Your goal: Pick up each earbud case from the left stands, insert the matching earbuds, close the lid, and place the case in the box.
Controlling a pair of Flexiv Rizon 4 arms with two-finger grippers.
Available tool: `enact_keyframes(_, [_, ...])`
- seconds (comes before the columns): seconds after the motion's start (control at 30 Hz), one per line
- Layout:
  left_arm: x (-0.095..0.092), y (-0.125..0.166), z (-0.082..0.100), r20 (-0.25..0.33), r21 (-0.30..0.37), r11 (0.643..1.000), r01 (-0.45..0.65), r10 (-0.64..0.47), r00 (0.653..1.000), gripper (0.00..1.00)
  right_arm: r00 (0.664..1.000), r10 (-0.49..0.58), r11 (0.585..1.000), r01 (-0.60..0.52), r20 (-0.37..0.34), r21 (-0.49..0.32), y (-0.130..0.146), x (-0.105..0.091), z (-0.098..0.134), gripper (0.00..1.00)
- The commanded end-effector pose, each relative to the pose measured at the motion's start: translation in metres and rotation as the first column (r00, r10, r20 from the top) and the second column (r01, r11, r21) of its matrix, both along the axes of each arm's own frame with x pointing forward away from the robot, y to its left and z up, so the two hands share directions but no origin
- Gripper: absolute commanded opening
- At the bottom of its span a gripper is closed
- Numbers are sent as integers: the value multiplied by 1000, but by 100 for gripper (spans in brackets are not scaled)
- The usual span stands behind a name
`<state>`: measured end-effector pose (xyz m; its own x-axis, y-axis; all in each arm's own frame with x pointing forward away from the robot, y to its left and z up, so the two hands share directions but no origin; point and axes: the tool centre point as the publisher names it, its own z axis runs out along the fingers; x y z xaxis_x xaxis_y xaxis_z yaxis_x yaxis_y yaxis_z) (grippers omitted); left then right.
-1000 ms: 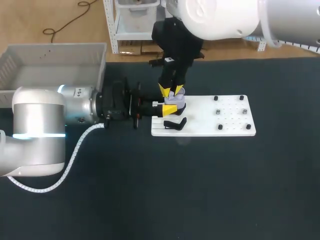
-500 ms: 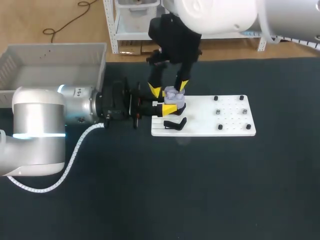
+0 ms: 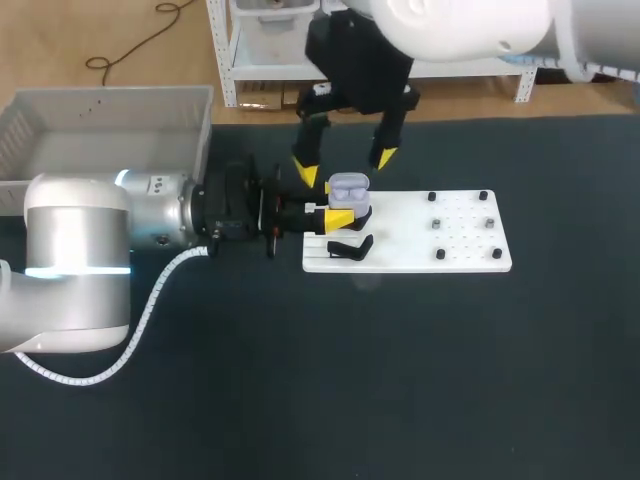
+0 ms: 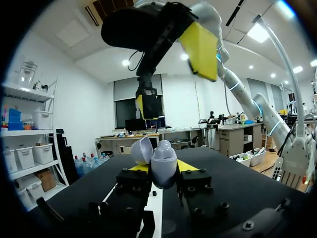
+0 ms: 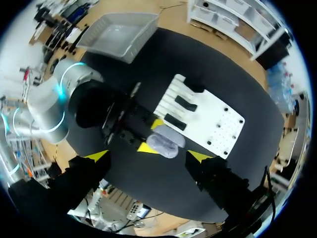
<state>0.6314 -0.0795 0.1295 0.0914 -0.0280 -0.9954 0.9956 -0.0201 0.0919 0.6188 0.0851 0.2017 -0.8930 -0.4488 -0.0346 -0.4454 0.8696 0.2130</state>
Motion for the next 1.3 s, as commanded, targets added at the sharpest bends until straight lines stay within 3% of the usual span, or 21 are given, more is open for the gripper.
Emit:
enact_keyframes(0.03, [-1, 0, -1, 2, -1, 1000, -4, 4, 1000, 0, 997, -80, 997, 79, 11, 14, -15, 9, -4, 100])
enact_keyframes(0.33, [-1, 0, -1, 2, -1, 1000, -4, 4, 1000, 0, 954, -297, 955, 297, 45, 12, -35, 48, -16, 100])
enact_keyframes(0.63, [-1, 0, -1, 2, -1, 1000, -4, 4, 1000, 0, 941, -334, 941, 336, 49, -36, -45, 74, -36, 100])
enact_keyframes(0.97, [-1, 0, -1, 2, -1, 1000, -4, 4, 1000, 0, 948, -318, 947, 317, -12, -54, -49, 57, -48, 100])
enact_keyframes(1.3, [-1, 0, -1, 2, -1, 1000, -4, 4, 1000, 0, 951, -302, 953, 300, -69, -41, -46, 35, -46, 100])
